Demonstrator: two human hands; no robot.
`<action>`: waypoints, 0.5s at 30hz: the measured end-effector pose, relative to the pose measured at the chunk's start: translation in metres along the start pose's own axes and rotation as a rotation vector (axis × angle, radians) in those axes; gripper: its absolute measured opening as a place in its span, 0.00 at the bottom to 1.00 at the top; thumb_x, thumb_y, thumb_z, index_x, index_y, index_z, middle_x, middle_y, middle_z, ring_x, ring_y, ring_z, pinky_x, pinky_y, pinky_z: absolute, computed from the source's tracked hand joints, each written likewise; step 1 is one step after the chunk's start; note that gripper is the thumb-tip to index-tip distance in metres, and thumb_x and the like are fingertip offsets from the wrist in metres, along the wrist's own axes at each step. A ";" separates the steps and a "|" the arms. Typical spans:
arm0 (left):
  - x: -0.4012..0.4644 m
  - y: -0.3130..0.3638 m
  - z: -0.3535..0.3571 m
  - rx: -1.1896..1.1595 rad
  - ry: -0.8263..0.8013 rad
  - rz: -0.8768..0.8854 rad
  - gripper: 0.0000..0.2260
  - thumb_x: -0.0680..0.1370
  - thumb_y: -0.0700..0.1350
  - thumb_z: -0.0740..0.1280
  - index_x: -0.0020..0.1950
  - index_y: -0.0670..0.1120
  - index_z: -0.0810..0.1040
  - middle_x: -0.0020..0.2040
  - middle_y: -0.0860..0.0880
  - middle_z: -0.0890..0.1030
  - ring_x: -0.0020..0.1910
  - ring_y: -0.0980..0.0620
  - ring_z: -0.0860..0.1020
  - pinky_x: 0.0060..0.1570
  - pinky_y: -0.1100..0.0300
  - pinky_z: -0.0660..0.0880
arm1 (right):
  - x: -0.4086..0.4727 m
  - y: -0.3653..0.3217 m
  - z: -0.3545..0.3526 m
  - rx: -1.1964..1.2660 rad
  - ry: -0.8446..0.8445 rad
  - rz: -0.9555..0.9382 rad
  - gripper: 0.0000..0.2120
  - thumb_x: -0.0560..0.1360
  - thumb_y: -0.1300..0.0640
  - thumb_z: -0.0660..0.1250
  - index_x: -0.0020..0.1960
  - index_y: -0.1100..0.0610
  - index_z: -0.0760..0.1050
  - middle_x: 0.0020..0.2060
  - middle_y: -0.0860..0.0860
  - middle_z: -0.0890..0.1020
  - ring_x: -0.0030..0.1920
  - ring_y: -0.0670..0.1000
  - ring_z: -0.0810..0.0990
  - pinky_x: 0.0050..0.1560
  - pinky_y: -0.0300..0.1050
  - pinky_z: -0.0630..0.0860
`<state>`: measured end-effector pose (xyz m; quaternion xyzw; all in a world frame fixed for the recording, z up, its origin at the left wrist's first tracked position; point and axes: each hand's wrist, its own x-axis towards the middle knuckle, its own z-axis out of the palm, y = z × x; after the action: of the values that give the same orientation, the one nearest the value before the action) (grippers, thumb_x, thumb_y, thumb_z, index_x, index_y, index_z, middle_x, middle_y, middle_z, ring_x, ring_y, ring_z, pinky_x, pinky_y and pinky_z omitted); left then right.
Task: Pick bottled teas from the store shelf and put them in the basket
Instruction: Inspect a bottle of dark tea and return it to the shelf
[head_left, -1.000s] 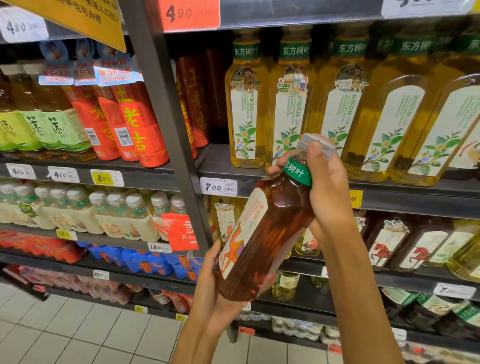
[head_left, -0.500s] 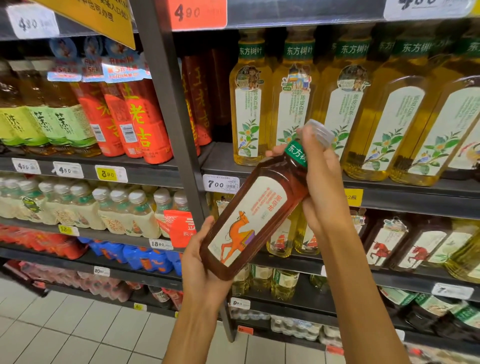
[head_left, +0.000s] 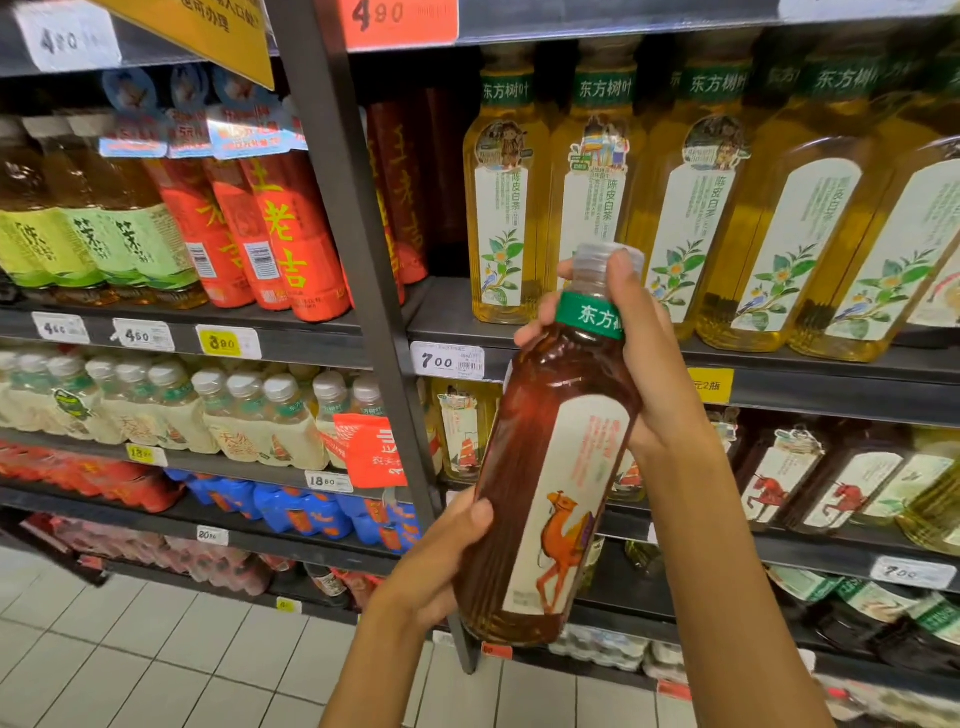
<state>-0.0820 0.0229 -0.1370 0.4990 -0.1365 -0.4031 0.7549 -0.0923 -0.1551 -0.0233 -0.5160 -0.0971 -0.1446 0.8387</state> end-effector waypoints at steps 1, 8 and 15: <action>0.000 -0.002 0.002 -0.068 0.018 0.003 0.47 0.48 0.60 0.83 0.61 0.42 0.72 0.49 0.45 0.85 0.48 0.48 0.84 0.43 0.57 0.81 | 0.002 -0.001 0.001 0.012 0.020 0.007 0.17 0.74 0.42 0.65 0.51 0.55 0.77 0.37 0.54 0.83 0.39 0.54 0.84 0.41 0.48 0.80; 0.003 0.007 0.017 0.101 0.125 0.185 0.41 0.55 0.66 0.79 0.62 0.48 0.76 0.54 0.44 0.84 0.54 0.45 0.82 0.48 0.56 0.80 | 0.012 -0.005 -0.002 -0.147 0.135 0.095 0.20 0.75 0.42 0.65 0.59 0.53 0.74 0.47 0.54 0.85 0.47 0.52 0.84 0.51 0.48 0.79; 0.005 0.008 0.016 0.204 0.169 0.168 0.34 0.60 0.72 0.72 0.61 0.57 0.78 0.59 0.48 0.82 0.58 0.49 0.80 0.50 0.58 0.79 | 0.006 -0.004 -0.005 -0.045 0.010 0.036 0.16 0.75 0.49 0.67 0.54 0.60 0.74 0.40 0.56 0.83 0.44 0.57 0.82 0.49 0.53 0.78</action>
<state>-0.0847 0.0109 -0.1238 0.5922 -0.1541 -0.2792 0.7400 -0.0877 -0.1624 -0.0198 -0.5358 -0.0804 -0.1343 0.8297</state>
